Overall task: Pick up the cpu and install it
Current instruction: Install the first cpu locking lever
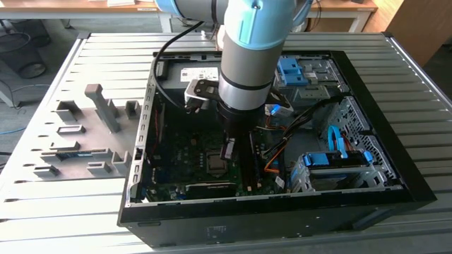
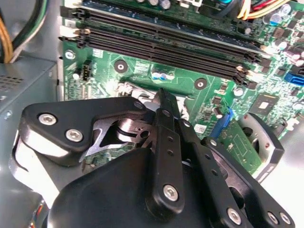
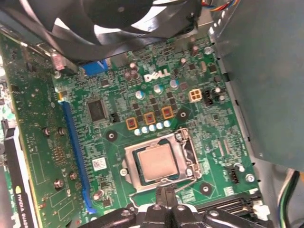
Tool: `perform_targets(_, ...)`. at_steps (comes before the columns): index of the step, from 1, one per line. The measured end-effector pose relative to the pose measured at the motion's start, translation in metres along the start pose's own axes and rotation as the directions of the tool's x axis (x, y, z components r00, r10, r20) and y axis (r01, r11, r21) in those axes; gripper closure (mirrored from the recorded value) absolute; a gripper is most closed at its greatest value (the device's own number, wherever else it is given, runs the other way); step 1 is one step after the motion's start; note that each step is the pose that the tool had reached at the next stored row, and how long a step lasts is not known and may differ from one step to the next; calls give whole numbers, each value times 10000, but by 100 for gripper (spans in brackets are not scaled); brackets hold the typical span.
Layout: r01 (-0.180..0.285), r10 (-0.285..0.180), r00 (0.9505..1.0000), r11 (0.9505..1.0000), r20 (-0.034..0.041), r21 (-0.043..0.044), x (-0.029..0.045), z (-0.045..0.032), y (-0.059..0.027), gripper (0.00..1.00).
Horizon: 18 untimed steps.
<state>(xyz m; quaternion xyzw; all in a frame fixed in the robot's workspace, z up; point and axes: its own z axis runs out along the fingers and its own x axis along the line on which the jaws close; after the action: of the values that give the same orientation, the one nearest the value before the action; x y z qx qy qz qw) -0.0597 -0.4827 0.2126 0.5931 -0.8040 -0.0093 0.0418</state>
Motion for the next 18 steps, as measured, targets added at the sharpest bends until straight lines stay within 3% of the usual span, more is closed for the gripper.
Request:
perform_targets(3,6,-5,10000,10000,-73,21,25,11,-8,90)
perform_targets(10,17,-14,9994,9999,-333,103,57,34,-20,90)
perform_targets(18,20,-17,9994,9999,-344,106,71,66,-35,90)
